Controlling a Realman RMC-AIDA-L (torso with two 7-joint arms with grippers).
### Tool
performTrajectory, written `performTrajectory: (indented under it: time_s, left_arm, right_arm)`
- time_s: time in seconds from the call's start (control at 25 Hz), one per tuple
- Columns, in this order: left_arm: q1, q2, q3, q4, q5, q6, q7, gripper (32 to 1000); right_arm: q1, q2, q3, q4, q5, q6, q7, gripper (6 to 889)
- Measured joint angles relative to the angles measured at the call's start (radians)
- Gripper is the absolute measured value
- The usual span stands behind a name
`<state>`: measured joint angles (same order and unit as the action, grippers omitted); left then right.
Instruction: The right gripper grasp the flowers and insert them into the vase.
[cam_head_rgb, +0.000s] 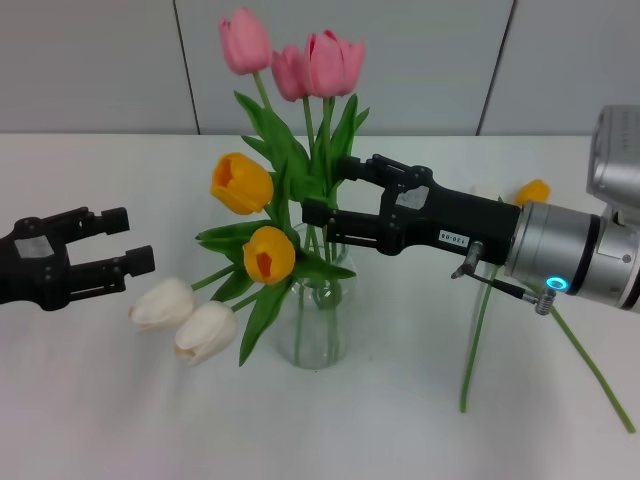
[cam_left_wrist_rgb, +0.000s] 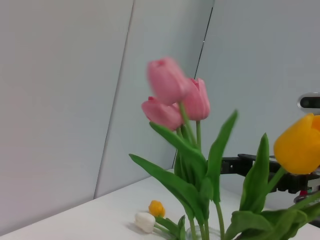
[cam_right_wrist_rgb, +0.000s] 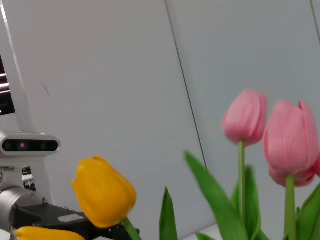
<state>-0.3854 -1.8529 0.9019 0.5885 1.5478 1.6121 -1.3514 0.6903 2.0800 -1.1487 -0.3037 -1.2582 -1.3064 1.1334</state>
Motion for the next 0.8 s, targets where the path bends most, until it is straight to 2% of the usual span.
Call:
performTrajectory:
  time_s: [0.04,0.12,0.24,0.44,0.6,0.72,0.8]
  left_arm:
    - [0.002,0.0003,0.0,0.001,0.0,0.0,0.0,825]
    - [0.005,0.0017,0.0,0.001,0.0,0.0,0.0,825]
    - [0.007,0.0027,0.0,0.002,-0.001,0.0,0.0,825]
    - [0.008,0.0042,0.0,0.002,-0.003,0.0,0.0,825]
    - [0.013,0.0108,0.0,0.002,-0.006,0.006,-0.001,826]
    - [0.02,0.0161,-0.003,0.002,-0.009,0.008,-0.005,826]
    - [0.022,0.0173,-0.004,0.002,-0.009,0.009,-0.005,826]
  right_arm:
    - [-0.001,0.0,0.0,-0.003,0.0,-0.001,0.006,785]
    - [-0.011,0.0,-0.001,-0.023,0.0,-0.005,0.023,824]
    - [-0.05,0.0,-0.002,-0.082,0.0,-0.03,0.046,883]
    - [-0.138,0.0,0.0,-0.21,0.0,-0.074,0.122,883]
    - [-0.219,-0.007,0.007,-0.307,-0.005,-0.1,0.163,884]
    - [-0.264,-0.013,-0.001,-0.392,-0.068,-0.107,0.227,884]
    - [-0.274,-0.014,0.005,-0.447,-0.151,-0.116,0.292,884]
